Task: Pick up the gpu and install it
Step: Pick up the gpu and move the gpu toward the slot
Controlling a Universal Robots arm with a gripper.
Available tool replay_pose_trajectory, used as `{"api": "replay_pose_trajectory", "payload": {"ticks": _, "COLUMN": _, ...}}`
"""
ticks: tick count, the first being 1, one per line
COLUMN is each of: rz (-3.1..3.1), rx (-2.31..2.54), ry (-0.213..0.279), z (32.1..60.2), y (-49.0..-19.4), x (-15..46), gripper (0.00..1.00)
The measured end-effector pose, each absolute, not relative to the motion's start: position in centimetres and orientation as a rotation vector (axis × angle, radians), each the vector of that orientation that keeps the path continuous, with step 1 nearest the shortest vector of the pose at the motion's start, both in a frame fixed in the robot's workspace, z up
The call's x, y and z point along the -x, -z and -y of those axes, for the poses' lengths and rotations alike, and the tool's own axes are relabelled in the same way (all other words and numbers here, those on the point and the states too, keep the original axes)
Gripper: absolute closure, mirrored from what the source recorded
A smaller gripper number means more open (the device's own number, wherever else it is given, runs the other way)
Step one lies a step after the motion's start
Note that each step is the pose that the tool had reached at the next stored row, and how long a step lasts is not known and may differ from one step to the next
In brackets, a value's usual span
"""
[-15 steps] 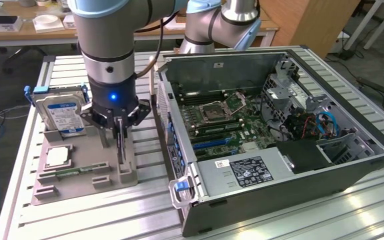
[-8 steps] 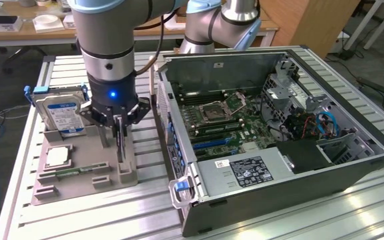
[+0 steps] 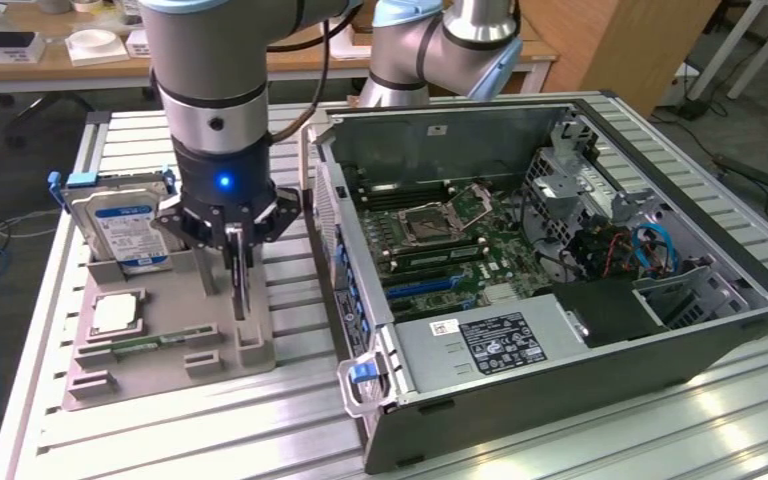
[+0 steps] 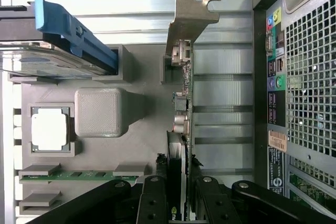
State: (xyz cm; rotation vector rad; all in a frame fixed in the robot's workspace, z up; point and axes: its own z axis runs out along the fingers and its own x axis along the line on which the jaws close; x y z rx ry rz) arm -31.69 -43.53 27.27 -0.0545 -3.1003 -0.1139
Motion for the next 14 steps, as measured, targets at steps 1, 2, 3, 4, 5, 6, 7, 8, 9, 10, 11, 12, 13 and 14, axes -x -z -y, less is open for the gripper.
{"api": "replay_pose_trajectory", "payload": {"ticks": 1, "rz": 3.1, "rx": 0.054, "ry": 0.115, "z": 43.54, "y": -27.35, "x": 31.69, "gripper": 0.73}}
{"api": "replay_pose_trajectory", "payload": {"ticks": 2, "rz": 3.1, "rx": 0.054, "ry": 0.116, "z": 43.53, "y": -27.42, "x": 31.69, "gripper": 0.73}}
{"api": "replay_pose_trajectory", "payload": {"ticks": 3, "rz": 3.1, "rx": 0.054, "ry": 0.117, "z": 43.53, "y": -27.48, "x": 31.69, "gripper": 0.73}}
{"api": "replay_pose_trajectory", "payload": {"ticks": 4, "rz": 3.1, "rx": 0.054, "ry": 0.119, "z": 43.54, "y": -27.56, "x": 31.69, "gripper": 0.73}}
{"api": "replay_pose_trajectory", "payload": {"ticks": 5, "rz": 3.1, "rx": 0.054, "ry": 0.12, "z": 43.54, "y": -27.63, "x": 31.68, "gripper": 0.73}}
{"api": "replay_pose_trajectory", "payload": {"ticks": 6, "rz": 3.1, "rx": 0.054, "ry": 0.122, "z": 43.54, "y": -27.7, "x": 31.69, "gripper": 0.73}}
{"api": "replay_pose_trajectory", "payload": {"ticks": 7, "rz": 3.1, "rx": 0.054, "ry": 0.123, "z": 43.54, "y": -27.76, "x": 31.68, "gripper": 0.73}}
{"api": "replay_pose_trajectory", "payload": {"ticks": 8, "rz": 3.1, "rx": 0.054, "ry": 0.125, "z": 43.54, "y": -27.84, "x": 31.69, "gripper": 0.73}}
{"api": "replay_pose_trajectory", "payload": {"ticks": 9, "rz": 3.1, "rx": 0.054, "ry": 0.126, "z": 43.54, "y": -27.93, "x": 31.69, "gripper": 0.73}}
{"api": "replay_pose_trajectory", "payload": {"ticks": 10, "rz": 3.099, "rx": 0.054, "ry": 0.128, "z": 43.54, "y": -28.01, "x": 31.69, "gripper": 0.73}}
{"api": "replay_pose_trajectory", "payload": {"ticks": 11, "rz": 3.099, "rx": 0.054, "ry": 0.13, "z": 43.54, "y": -28.09, "x": 31.69, "gripper": 0.73}}
{"api": "replay_pose_trajectory", "payload": {"ticks": 12, "rz": 3.099, "rx": 0.054, "ry": 0.131, "z": 43.53, "y": -28.17, "x": 31.69, "gripper": 0.73}}
{"api": "replay_pose_trajectory", "payload": {"ticks": 13, "rz": 3.099, "rx": 0.054, "ry": 0.133, "z": 43.53, "y": -28.24, "x": 31.69, "gripper": 0.73}}
{"api": "replay_pose_trajectory", "payload": {"ticks": 14, "rz": 3.099, "rx": 0.054, "ry": 0.134, "z": 43.54, "y": -28.32, "x": 31.69, "gripper": 0.73}}
